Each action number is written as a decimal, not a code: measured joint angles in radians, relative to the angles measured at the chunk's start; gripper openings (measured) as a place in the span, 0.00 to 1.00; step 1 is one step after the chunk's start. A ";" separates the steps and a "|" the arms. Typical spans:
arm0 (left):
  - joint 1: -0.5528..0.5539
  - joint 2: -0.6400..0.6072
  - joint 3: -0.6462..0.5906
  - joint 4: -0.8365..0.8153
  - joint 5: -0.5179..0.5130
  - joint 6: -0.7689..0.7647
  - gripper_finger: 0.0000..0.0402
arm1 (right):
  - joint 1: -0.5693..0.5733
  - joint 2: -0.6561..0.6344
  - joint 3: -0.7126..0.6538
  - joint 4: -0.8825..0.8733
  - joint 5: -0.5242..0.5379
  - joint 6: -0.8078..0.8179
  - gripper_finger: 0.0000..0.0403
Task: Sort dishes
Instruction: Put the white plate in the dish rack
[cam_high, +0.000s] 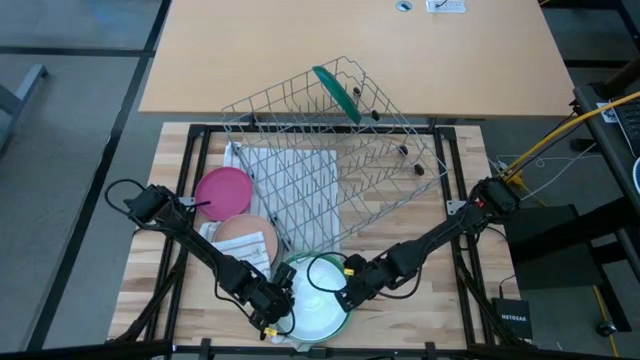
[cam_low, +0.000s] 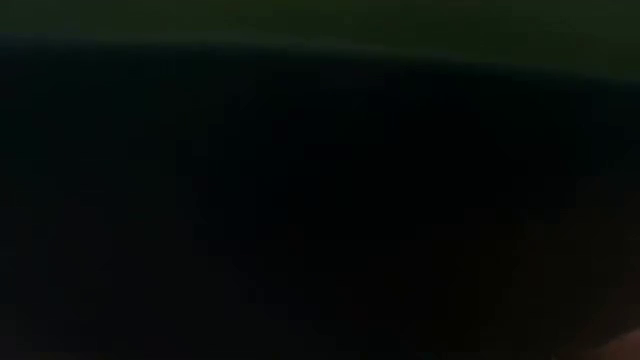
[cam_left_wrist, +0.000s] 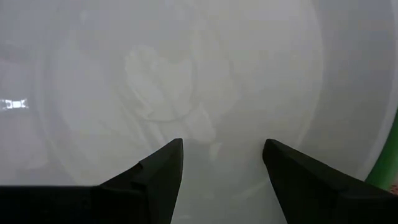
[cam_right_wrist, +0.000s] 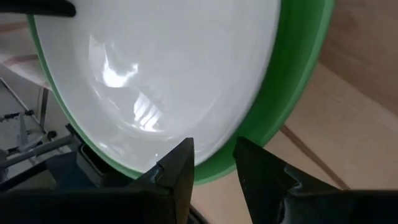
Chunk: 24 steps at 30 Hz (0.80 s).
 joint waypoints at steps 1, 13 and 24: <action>0.000 0.000 0.000 0.001 0.000 0.001 0.55 | 0.000 0.000 0.000 -0.001 0.017 0.000 0.30; 0.000 0.000 0.000 -0.002 0.001 0.004 0.55 | -0.007 0.072 0.002 0.058 0.051 0.004 0.30; 0.006 0.000 0.000 -0.002 0.012 0.002 0.55 | -0.006 0.085 -0.002 0.137 0.061 0.002 0.30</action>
